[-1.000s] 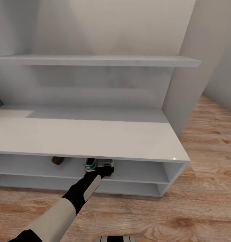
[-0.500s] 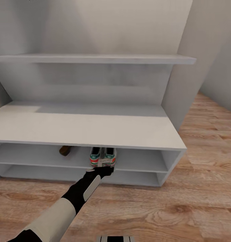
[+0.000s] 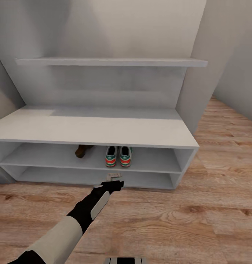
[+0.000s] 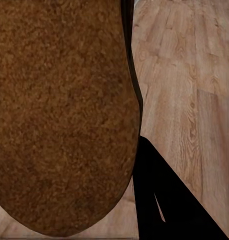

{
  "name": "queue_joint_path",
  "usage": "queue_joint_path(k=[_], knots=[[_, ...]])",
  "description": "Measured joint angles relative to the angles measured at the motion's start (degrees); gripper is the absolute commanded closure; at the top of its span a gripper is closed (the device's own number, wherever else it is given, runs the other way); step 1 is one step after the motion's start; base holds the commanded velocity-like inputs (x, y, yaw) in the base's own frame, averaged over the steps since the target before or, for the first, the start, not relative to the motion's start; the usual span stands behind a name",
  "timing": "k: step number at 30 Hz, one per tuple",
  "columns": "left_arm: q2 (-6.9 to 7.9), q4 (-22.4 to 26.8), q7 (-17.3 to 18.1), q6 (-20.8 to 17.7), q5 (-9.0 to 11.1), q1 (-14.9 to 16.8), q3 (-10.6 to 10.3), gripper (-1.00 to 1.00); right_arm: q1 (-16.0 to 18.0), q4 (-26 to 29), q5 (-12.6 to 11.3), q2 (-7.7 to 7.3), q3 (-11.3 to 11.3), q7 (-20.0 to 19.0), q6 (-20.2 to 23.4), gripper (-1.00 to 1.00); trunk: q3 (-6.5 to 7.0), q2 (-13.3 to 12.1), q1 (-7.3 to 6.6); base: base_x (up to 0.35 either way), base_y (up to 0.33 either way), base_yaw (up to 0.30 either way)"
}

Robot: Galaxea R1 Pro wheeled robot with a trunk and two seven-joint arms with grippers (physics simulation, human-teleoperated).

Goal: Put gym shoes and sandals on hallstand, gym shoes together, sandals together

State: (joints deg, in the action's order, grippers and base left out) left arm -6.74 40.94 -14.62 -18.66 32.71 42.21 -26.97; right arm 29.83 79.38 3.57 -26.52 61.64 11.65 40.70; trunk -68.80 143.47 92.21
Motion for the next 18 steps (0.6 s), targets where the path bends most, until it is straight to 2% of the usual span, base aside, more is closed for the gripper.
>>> queue_joint_path(k=[2,8,10,11,14,18], knots=[[0.58,0.00,-0.29,1.85,-0.02,-0.04,-0.01,-1.00,0.00,0.00,-0.06,0.07,0.10,-0.07,-0.10,1.00,0.00,0.00,0.00,-0.317,0.117,0.000],[1.16,0.01,-0.35,2.55,0.00,-0.14,-0.03,-1.00,-0.01,0.00,-0.08,0.25,0.27,-0.06,-0.15,1.00,0.00,0.00,0.00,-0.317,0.128,0.000],[1.71,0.01,-0.28,2.62,0.01,-0.14,-0.01,-1.00,0.00,0.10,-0.11,0.26,0.37,-0.02,0.04,1.00,0.00,0.00,0.00,-0.306,0.177,0.000],[2.46,0.07,-0.04,2.66,0.03,-0.14,0.05,-1.00,0.00,0.39,-0.12,0.30,0.41,0.04,0.33,1.00,0.00,0.00,0.00,-0.290,0.212,0.000],[2.58,0.10,0.01,2.68,0.08,-0.15,-0.07,-1.00,0.00,0.50,-0.06,0.30,0.51,0.12,0.37,1.00,0.00,0.00,-0.01,-0.256,0.238,0.000],[2.58,0.10,0.07,2.67,0.09,-0.15,-0.09,-1.00,0.00,0.50,-0.10,0.29,0.64,0.15,0.36,1.00,0.00,0.00,-0.03,-0.098,0.289,0.000]])
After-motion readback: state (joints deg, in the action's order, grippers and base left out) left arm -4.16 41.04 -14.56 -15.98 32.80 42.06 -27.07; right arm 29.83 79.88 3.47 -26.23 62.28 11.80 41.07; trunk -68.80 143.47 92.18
